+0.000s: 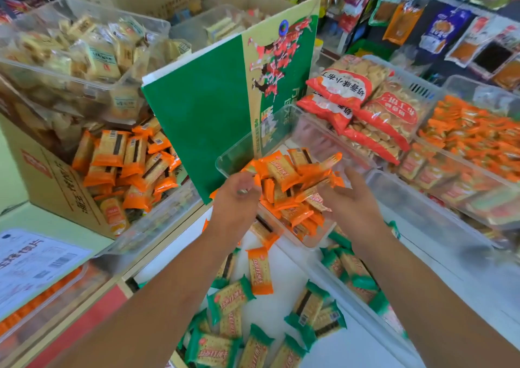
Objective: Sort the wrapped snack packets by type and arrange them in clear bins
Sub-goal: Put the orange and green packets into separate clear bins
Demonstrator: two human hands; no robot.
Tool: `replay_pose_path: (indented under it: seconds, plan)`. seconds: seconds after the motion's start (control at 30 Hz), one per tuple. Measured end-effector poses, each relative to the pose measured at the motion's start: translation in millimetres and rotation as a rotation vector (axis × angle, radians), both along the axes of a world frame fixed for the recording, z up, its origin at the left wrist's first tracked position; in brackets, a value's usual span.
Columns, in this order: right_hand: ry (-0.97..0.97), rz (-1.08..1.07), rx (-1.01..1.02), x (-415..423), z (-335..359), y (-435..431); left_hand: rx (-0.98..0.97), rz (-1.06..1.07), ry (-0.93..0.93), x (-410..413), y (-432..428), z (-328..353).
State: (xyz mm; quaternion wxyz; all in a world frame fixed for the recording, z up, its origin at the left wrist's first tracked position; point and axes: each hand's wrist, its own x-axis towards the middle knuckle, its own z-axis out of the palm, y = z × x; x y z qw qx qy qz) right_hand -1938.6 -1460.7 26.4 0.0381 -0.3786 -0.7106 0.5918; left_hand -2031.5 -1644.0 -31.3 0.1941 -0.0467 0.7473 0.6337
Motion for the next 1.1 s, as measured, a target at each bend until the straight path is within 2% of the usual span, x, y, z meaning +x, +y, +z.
replay_pose_path:
  seconds: [0.07, 0.13, 0.17, 0.23, 0.27, 0.33, 0.4, 0.5, 0.6, 0.67, 0.77, 0.87, 0.93, 1.03, 1.1]
  plan:
    - [0.015, 0.076, 0.237, 5, -5, -12, -0.062, 0.057, -0.082, 10, -32, -24]
    - [0.177, 0.148, 0.403, 17, -17, -34, -0.192, 0.089, -0.161, 22, -65, -54]
    - [0.223, 0.209, 0.41, 23, -27, -49, -0.295, 0.077, -0.182, 27, -80, -67]
    - [0.179, 0.374, 0.316, 34, -56, -76, -0.508, 0.04, -0.221, 31, -99, -92]
    - [0.111, 0.449, 0.254, 38, -75, -86, -0.569, 0.02, -0.203, 29, -103, -99]
    - [-0.021, 0.565, 0.241, 45, -114, -97, -0.644, -0.06, -0.04, 18, -104, -112]
    - [-0.061, 0.639, 0.335, 46, -143, -98, -0.72, -0.233, 0.118, 0, -101, -125]
    - [-0.087, 0.724, 0.472, 36, -176, -91, -0.768, -0.467, 0.191, -18, -94, -142]
    - [-0.192, 0.855, 0.619, 20, -202, -88, -0.873, -0.534, 0.285, -20, -94, -153]
    - [-0.213, 0.867, 0.718, 19, -215, -91, -0.942, -0.557, 0.292, -17, -101, -155]
    - [-0.142, 0.783, 0.807, 32, -224, -95, -0.814, -0.537, 0.336, -14, -114, -157]
    - [-0.079, 0.758, 0.782, 43, -228, -90, -0.678, -0.373, 0.564, -23, -112, -153]
    - [-0.046, 0.754, 0.746, 49, -229, -84, -0.648, -0.386, 0.651, -35, -101, -149]
    - [-0.027, 0.749, 0.697, 54, -225, -77, -0.586, -0.484, 0.549, -45, -83, -147]
    - [-0.04, 0.741, 0.705, 57, -223, -74, -0.515, -0.425, 0.511, -43, -79, -148]
